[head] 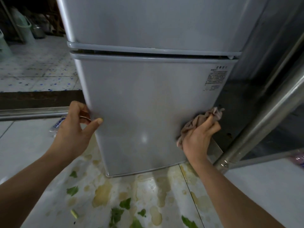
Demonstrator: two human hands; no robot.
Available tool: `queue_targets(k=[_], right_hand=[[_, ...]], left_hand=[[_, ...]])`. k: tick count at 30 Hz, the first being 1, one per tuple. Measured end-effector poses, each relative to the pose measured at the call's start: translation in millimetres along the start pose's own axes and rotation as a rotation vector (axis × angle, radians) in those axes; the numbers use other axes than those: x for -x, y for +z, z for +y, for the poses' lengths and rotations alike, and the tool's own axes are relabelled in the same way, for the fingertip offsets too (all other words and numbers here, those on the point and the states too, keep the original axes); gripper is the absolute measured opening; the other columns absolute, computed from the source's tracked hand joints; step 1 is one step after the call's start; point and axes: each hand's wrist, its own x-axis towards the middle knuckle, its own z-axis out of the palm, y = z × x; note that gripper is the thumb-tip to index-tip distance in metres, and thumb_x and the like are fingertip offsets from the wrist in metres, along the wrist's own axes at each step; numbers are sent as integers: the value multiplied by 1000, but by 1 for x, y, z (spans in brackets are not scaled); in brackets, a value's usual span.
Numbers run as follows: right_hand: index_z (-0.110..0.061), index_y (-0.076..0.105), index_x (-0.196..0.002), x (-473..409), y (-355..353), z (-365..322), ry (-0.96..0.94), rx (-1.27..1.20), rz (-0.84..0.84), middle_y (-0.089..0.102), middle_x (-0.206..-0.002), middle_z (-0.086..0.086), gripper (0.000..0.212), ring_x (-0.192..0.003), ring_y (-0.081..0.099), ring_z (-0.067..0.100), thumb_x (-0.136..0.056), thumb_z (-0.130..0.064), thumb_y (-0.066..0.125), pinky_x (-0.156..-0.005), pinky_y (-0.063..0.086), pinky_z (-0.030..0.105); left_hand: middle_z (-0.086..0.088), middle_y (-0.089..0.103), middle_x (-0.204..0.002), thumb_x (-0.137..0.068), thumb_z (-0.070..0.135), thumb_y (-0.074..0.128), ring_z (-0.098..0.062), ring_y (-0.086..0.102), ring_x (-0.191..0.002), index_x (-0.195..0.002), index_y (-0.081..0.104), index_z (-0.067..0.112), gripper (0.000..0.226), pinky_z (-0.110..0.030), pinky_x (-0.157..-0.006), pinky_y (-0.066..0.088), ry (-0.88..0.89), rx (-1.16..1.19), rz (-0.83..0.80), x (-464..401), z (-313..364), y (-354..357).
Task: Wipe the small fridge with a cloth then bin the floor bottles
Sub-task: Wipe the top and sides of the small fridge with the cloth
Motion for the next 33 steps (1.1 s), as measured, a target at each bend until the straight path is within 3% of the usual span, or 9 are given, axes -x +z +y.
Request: queue_targets(k=[4, 7, 10, 15, 18, 21, 25, 29, 33], right_hand=[[0, 13, -150, -31, -18, -25, -125, -34, 153, 26, -138, 27, 70, -114, 46, 39, -89, 2, 47, -103, 30, 25], [-3, 23, -149, -63, -26, -41, -116, -4, 269, 32, -140, 22, 62, -120, 46, 34, -92, -13, 45, -102, 35, 33], [-7, 26, -148, -65, -18, -34, -75, -25, 263, 36, -142, 18, 63, -125, 44, 30, -88, -16, 42, -102, 38, 36], [-2, 36, -141, -26, 15, 26, 122, -45, 89, 43, -135, 23, 61, -120, 46, 35, -81, -15, 39, -97, 38, 41], [3, 38, -131, 8, 35, 66, 310, -19, -131, 40, -131, 26, 44, -113, 48, 41, -88, -2, 40, -94, 41, 44], [4, 34, -133, 21, 41, 77, 435, 21, -248, 37, -133, 27, 40, -111, 47, 39, -93, 0, 39, -89, 36, 32], [8, 20, -143, 18, 36, 37, 371, -66, -76, 24, -135, 30, 59, -113, 44, 44, -88, 8, 40, -106, 36, 36], [11, 26, -143, 21, 33, -19, 75, -200, 220, 24, -134, 30, 62, -115, 37, 27, -85, 2, 47, -104, 23, 4], [15, 27, -141, 31, 52, -31, -58, -238, 311, 24, -134, 33, 58, -126, 38, 41, -86, 7, 45, -110, 34, 41]], left_hand=[[14, 54, -87, -86, 22, 62, -4, 55, -79, -101, 40, 23, 27, -36, -72, 43, -23, 9, -4, 7, -5, 4], [4, 53, -92, -86, 18, 63, -20, 57, -86, -108, 43, 15, 30, -40, -76, 47, -36, -101, -54, 21, -18, 13], [-1, 54, -95, -87, 16, 60, -23, 56, -90, -103, 44, 15, 23, -43, -77, 49, -76, -150, -72, 31, -28, 22], [-1, 57, -97, -87, 24, 57, -20, 59, -81, -101, 42, 21, 21, -46, -76, 53, -92, -126, -68, 31, -33, 24], [-3, 58, -97, -87, 23, 57, -20, 59, -83, -102, 42, 19, 21, -48, -77, 53, -86, -117, -80, 31, -34, 23], [-3, 57, -98, -88, 22, 57, -20, 58, -85, -104, 41, 20, 23, -49, -78, 53, -101, -97, -89, 30, -35, 23], [-1, 57, -99, -88, 25, 56, -13, 59, -80, -102, 39, 26, 22, -48, -79, 53, -118, -80, -105, 30, -37, 24], [3, 57, -96, -88, 26, 56, -6, 56, -76, -102, 38, 28, 22, -48, -79, 53, -135, -87, -80, 30, -40, 27], [0, 58, -96, -88, 24, 57, -15, 58, -78, -102, 38, 27, 24, -49, -78, 53, -105, -72, -66, 30, -43, 27]])
